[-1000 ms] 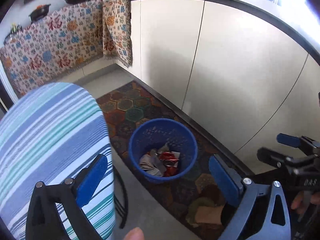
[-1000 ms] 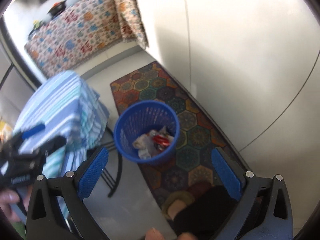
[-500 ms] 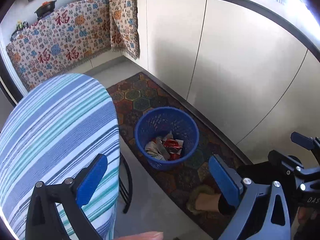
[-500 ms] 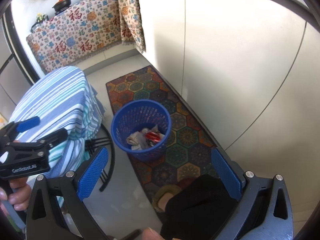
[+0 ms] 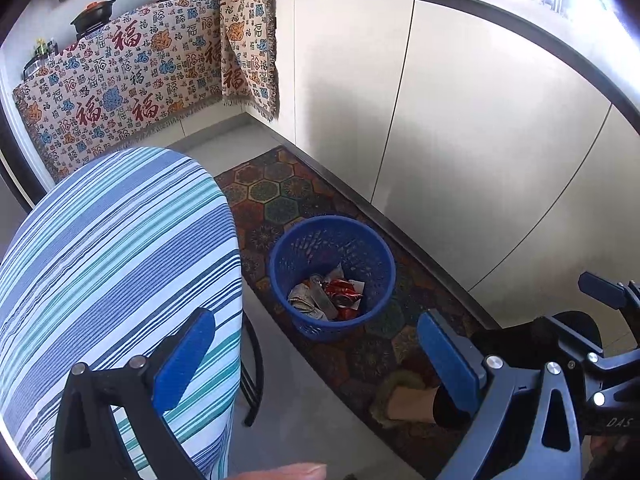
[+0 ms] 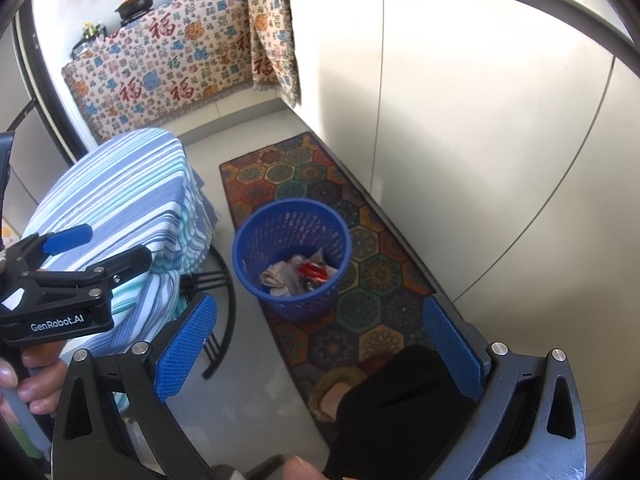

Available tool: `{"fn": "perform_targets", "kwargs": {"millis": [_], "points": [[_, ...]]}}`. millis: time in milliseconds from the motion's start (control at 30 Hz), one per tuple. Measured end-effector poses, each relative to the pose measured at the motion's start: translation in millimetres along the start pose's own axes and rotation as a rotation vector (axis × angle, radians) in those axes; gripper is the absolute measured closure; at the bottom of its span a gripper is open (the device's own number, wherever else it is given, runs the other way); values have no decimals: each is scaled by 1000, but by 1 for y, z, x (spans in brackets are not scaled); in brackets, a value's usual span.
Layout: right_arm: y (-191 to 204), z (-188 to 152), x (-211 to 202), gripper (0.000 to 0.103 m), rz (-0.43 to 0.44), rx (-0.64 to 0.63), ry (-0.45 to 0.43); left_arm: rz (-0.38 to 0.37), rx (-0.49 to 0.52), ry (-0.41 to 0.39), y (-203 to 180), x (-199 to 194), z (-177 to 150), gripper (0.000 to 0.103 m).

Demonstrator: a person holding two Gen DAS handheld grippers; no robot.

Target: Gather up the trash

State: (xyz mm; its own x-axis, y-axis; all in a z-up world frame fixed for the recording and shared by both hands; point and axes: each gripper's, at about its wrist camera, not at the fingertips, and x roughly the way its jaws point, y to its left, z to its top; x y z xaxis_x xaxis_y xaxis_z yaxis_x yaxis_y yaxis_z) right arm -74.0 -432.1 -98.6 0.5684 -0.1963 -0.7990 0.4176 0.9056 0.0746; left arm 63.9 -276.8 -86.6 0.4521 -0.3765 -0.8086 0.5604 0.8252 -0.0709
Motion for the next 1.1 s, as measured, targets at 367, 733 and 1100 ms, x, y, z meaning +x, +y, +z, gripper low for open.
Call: {"fn": "perform_targets", "kwargs": {"millis": [367, 733, 1100], "points": [[2, 0, -1, 0, -1, -6, -1, -1, 0, 5, 2, 0, 1, 0], [4, 1, -1, 0, -1, -6, 2, -5, -4, 8, 1, 2, 1, 0], [3, 1, -2, 0, 3, -8, 4, -2, 0, 6, 0, 2, 1, 0]]}}
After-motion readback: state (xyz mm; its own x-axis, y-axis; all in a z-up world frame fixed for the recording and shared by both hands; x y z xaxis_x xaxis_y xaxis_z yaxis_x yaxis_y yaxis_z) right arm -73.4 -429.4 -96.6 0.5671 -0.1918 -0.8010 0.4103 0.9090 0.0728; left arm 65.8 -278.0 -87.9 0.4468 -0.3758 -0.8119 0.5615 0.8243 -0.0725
